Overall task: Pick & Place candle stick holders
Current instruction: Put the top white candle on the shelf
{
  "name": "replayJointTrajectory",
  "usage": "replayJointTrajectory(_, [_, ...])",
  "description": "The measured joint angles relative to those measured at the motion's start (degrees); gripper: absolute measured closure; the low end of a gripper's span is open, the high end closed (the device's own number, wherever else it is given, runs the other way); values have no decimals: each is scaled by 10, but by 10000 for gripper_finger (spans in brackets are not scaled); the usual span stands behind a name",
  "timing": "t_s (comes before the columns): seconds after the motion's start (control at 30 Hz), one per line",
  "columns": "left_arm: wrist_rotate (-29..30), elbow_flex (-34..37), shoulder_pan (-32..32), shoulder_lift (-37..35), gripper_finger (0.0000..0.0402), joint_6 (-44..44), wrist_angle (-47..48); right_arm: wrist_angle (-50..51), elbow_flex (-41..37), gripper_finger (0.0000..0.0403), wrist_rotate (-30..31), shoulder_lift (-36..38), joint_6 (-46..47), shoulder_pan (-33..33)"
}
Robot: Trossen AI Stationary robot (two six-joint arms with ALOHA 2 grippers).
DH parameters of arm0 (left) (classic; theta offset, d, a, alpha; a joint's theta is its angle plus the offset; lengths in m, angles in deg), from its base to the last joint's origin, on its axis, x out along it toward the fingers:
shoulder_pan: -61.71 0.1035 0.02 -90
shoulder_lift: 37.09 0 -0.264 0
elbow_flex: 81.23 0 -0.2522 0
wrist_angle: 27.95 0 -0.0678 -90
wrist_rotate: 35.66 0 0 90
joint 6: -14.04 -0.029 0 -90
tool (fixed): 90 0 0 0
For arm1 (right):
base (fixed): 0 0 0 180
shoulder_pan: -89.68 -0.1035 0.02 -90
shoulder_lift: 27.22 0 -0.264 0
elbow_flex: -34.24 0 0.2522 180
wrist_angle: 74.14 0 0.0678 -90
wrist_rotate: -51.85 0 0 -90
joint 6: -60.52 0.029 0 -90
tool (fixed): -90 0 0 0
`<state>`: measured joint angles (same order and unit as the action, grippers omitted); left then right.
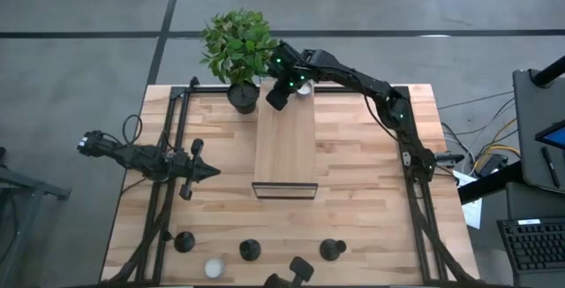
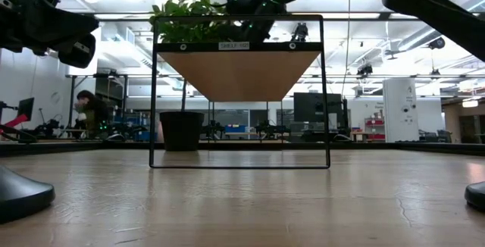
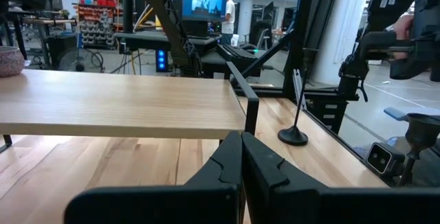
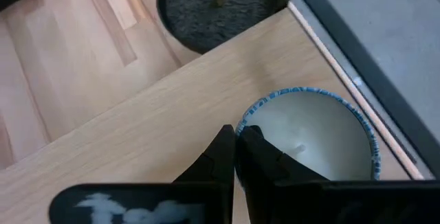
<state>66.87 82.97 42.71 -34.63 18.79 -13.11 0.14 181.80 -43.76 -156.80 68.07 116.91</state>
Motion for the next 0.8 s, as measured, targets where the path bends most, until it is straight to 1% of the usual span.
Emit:
replayJointTrajectory(0.47, [0,0,0,0,401,0,0,0,-2,394,-9,0,-4,11])
replayJointTrajectory(0.57, [0,0,0,0,401,0,0,0,-9,394,-23,1,-6,11])
replayJointTrajectory(0.8, [0,0,0,0,401,0,0,-3,-27,390,-24,2,-6,11])
